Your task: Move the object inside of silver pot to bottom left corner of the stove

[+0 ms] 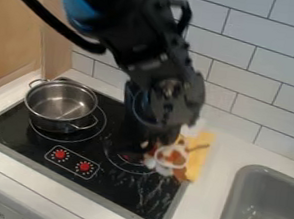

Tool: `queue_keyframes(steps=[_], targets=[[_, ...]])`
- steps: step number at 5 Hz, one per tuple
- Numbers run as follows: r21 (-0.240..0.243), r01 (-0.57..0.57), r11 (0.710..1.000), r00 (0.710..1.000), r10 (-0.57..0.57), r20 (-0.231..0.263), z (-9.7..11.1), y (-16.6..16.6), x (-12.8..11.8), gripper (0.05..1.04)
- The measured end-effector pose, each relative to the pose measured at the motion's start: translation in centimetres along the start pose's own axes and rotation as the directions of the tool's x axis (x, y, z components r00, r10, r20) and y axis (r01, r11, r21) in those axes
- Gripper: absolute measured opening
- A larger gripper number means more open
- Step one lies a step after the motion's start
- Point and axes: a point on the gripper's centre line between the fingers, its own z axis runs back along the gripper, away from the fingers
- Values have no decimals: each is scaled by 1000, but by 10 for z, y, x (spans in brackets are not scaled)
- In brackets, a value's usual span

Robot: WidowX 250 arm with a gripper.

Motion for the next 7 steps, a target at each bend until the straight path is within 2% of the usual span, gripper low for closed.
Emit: queue_keyframes(steps=[1,2,3,4,5,7], targets=[[40,16,999,1000,-16,5,-12,6,-6,544],[59,26,998,1000,-27,14,-18,8,-6,544],[61,32,998,999,-33,20,-19,9,-5,622],[59,18,998,999,-15,-49,-21,16,-15,935],[51,13,999,999,-11,-41,-17,14,-13,1022],[32,-15,999,999,17,-35,-6,13,-7,999]])
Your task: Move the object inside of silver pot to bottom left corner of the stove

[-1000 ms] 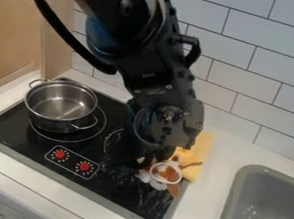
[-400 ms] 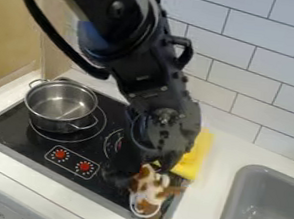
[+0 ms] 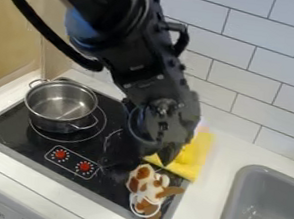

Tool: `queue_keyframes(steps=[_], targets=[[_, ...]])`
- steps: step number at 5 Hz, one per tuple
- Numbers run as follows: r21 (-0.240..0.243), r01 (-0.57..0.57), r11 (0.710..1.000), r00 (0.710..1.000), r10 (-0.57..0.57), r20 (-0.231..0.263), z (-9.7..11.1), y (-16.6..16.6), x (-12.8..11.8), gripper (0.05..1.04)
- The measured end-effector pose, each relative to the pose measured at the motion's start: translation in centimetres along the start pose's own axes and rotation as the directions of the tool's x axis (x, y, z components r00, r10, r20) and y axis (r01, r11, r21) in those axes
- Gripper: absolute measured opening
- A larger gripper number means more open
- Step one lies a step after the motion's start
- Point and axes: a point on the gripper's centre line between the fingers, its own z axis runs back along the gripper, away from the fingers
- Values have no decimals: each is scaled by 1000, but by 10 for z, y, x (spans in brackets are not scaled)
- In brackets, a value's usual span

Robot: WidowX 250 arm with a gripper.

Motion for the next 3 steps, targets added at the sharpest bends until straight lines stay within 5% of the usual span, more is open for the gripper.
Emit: queue_keyframes(steps=[3], targets=[[-38,-7,999,995,4,-98,51,17,30,999]])
